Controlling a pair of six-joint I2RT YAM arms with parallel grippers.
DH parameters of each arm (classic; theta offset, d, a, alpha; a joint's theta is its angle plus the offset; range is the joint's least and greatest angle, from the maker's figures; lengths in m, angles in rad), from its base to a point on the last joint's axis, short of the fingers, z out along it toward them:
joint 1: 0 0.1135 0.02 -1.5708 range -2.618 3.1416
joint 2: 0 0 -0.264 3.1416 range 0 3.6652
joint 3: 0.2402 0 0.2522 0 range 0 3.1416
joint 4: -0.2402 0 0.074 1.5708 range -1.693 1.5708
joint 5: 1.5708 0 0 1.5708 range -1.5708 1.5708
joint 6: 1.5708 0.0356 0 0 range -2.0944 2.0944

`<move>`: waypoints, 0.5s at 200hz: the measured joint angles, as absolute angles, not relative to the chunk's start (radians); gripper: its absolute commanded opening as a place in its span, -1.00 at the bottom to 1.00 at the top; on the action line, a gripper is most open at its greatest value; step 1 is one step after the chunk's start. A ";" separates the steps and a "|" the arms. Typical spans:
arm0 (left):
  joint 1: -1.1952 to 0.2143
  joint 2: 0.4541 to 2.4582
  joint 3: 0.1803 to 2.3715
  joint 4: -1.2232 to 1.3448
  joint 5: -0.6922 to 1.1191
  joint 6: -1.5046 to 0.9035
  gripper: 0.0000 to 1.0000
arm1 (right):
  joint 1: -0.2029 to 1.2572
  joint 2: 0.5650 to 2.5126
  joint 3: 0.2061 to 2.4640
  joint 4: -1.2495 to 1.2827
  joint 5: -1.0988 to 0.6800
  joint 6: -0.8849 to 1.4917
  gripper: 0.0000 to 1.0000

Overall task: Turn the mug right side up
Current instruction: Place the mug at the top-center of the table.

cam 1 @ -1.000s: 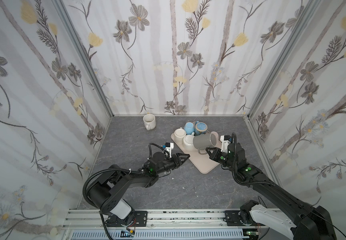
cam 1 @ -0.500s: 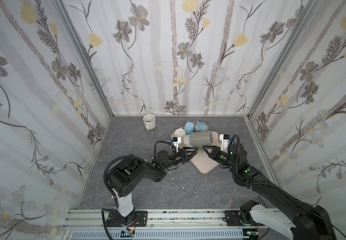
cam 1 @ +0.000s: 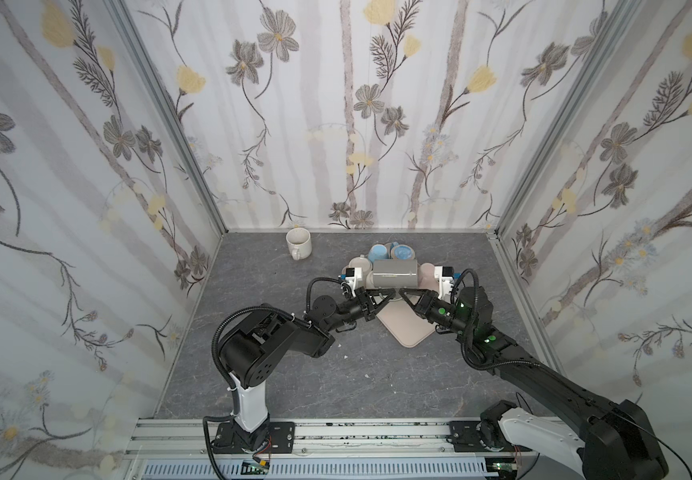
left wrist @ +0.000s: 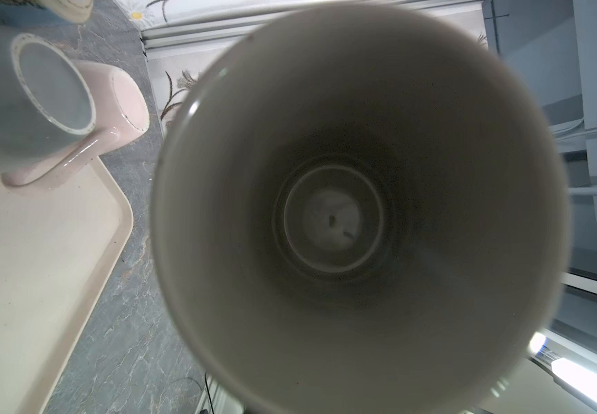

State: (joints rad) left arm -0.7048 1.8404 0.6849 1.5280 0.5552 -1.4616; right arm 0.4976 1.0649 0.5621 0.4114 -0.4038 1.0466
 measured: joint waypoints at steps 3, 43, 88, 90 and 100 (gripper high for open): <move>-0.703 1.837 0.683 1.528 0.557 -1.462 -1.00 | 0.498 1.065 0.562 0.414 -0.407 1.046 -0.91; -0.682 1.781 0.665 1.486 0.593 -1.452 -1.00 | 0.498 1.063 0.571 0.413 -0.420 1.020 -0.28; -0.654 1.676 0.650 1.321 0.595 -1.367 -1.00 | 0.498 1.059 0.596 0.357 -0.408 0.992 -0.02; -0.652 1.670 0.650 1.309 0.594 -1.360 -1.00 | 0.498 1.059 0.597 0.354 -0.408 0.991 -0.02; -0.647 1.641 0.650 1.254 0.595 -1.329 -1.00 | 0.498 1.059 0.601 0.344 -0.401 0.989 -0.01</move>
